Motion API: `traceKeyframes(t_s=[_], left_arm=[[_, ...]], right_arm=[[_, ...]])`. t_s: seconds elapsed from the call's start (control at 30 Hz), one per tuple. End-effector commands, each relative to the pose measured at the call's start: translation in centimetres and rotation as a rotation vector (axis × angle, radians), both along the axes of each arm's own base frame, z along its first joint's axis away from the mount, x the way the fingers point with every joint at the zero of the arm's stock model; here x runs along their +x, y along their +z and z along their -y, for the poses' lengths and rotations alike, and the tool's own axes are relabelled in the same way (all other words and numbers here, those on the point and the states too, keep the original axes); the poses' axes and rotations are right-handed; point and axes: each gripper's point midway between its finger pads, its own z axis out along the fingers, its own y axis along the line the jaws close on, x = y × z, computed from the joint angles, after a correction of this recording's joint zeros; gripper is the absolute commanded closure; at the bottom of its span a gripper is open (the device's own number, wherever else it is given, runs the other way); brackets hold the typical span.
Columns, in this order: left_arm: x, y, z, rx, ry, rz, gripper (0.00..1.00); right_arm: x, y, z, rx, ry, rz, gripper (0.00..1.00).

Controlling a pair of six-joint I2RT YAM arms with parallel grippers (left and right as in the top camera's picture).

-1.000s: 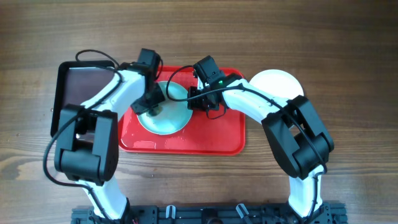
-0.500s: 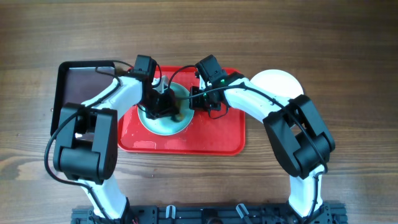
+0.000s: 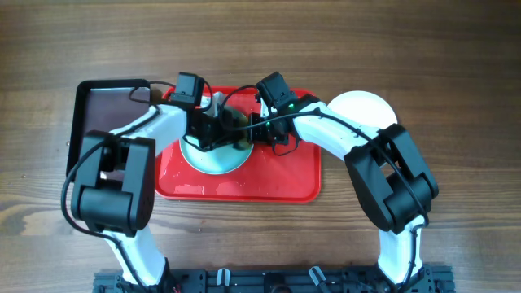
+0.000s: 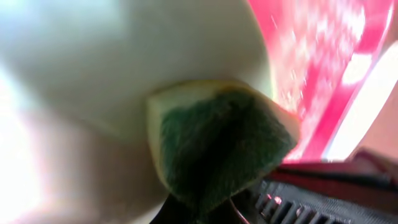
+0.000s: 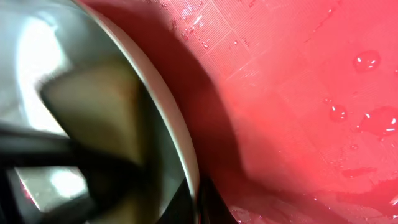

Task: Clean dirty plates on tray and stack at the side
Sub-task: 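Scrub the teal plate with the sponge while the right gripper holds it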

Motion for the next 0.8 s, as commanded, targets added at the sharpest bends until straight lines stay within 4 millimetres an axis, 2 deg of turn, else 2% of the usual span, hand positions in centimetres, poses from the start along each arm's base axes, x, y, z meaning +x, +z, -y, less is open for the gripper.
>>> traceKeyframes(t_s=[0.0,0.1,0.23,0.33,0.5,0.6,0.7,0.77], left_arm=[[1.6,-4.0,-8.7,0.39,0.265,-0.032,0.96],[1.7,-4.4,-11.2,0.537,0.312,-0.016,0.96],[0.3,-4.7,-12.4,0.636,0.325,-0.057,0.96],[-2.4,-4.9,-12.2,0.651,0.272,-0.159,0.96],[-7.3,-4.3,-9.8,0.521,0.025,-0.307,0.96],[-9.3,-3.9,-9.6,0.5,-0.063,-0.359,0.96],[-9.9,-3.7,-9.4,0.482,-0.122,-0.364,0.96],[-10.0,-3.4,-8.4,0.414,-0.183,-0.341,0.96]], right_arm=[[-0.9,-1.6,-0.2,-0.002,0.012,-0.057,0.95],[-0.9,-1.6,-0.2,-0.002,0.012,-0.056,0.96],[-0.9,-1.6,-0.2,-0.002,0.012,-0.056,0.96],[-0.9,-1.7,-0.2,-0.004,0.011,-0.055,0.96],[-0.8,-1.7,-0.2,-0.004,0.01,-0.052,0.96],[-0.8,-1.7,-0.2,-0.003,0.011,-0.052,0.96],[-0.8,-1.7,-0.2,-0.003,0.011,-0.051,0.96],[-0.8,-1.7,-0.2,-0.003,0.011,-0.051,0.95]])
